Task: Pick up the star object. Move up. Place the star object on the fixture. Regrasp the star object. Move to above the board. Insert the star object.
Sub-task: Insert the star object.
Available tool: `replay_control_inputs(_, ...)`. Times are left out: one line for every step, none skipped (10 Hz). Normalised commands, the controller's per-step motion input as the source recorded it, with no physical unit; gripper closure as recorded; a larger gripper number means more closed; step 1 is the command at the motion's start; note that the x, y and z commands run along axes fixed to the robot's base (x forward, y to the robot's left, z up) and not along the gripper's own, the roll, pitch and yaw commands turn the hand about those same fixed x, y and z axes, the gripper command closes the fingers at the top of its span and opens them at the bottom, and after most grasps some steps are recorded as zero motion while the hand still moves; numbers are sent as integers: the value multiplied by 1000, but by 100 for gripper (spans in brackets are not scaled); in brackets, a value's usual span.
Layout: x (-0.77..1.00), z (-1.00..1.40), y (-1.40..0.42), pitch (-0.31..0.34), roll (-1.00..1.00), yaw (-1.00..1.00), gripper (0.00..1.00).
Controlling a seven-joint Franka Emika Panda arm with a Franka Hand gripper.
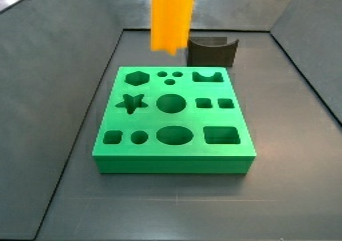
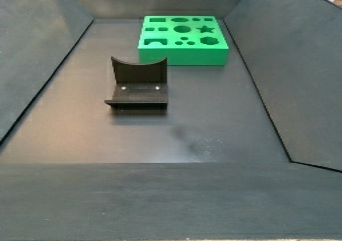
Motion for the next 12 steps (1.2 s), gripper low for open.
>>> replay_control_inputs(77,-17,34,0,-14,-57,100)
replay_control_inputs(-17,-203,3,0,0,-294,100)
replay_control_inputs(0,-214,0,0,0,-1000,100)
replay_control_inputs(0,-226,0,0,0,-1000,100)
replay_control_inputs(129,0,111,0,-59,-169,100)
replay_control_inputs(-29,0,0,0,0,0,100)
replay_control_inputs(-451,-197,0,0,29,-191,100)
replay_control_inputs(-551,-263,0,0,20,-260,100)
replay_control_inputs(-520,-283,-46,-31,0,-274,100)
replay_control_inputs(-454,-266,-97,-30,1,-294,100)
replay_control_inputs(-237,-269,-109,-59,0,-229,100)
replay_control_inputs(-66,-480,-60,-170,-101,-169,100)
